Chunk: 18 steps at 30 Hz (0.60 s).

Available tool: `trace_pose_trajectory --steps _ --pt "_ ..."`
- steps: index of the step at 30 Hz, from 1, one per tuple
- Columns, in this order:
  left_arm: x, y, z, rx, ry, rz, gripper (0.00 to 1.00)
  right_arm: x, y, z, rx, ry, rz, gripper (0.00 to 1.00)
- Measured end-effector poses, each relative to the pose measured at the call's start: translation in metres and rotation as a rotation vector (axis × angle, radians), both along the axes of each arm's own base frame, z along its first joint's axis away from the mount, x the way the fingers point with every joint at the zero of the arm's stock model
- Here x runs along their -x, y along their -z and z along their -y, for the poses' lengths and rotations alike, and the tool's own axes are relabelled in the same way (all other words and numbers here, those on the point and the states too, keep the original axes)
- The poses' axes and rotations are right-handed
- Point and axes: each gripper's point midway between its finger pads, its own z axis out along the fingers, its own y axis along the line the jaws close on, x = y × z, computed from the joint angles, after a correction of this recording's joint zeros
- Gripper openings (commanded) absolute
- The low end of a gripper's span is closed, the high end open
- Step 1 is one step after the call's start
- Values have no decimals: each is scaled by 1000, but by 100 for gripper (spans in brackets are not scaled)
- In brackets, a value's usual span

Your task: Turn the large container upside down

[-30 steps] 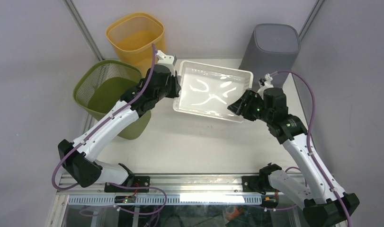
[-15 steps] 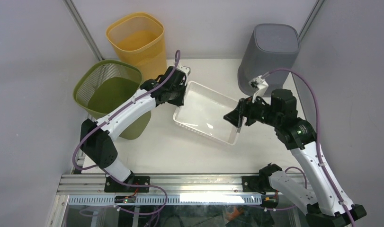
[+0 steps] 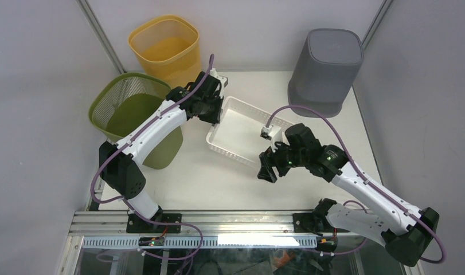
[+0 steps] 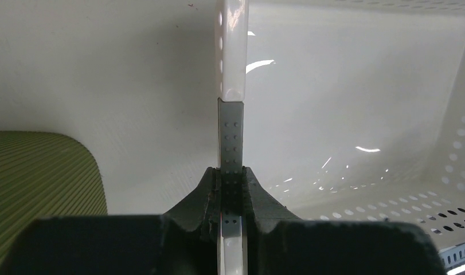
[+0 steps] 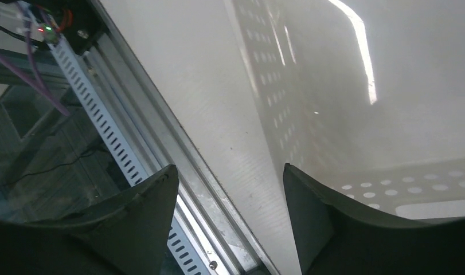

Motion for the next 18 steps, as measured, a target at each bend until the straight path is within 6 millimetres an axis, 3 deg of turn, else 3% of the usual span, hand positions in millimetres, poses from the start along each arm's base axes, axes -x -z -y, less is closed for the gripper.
trace_pose_trajectory --steps 5,10,13,16,18 --pt "6 -3 4 14 41 -18 0 -5 28 12 113 40 32 67" --pt "8 -8 8 31 64 -22 0 -14 33 13 143 56 81 51" --pt "9 -8 8 30 73 -25 0 -15 40 8 166 36 81 30" --pt "9 -8 8 31 77 -26 0 -13 51 3 206 7 65 3" --pt "10 -7 8 27 82 -26 0 -13 54 -1 215 -7 71 0"
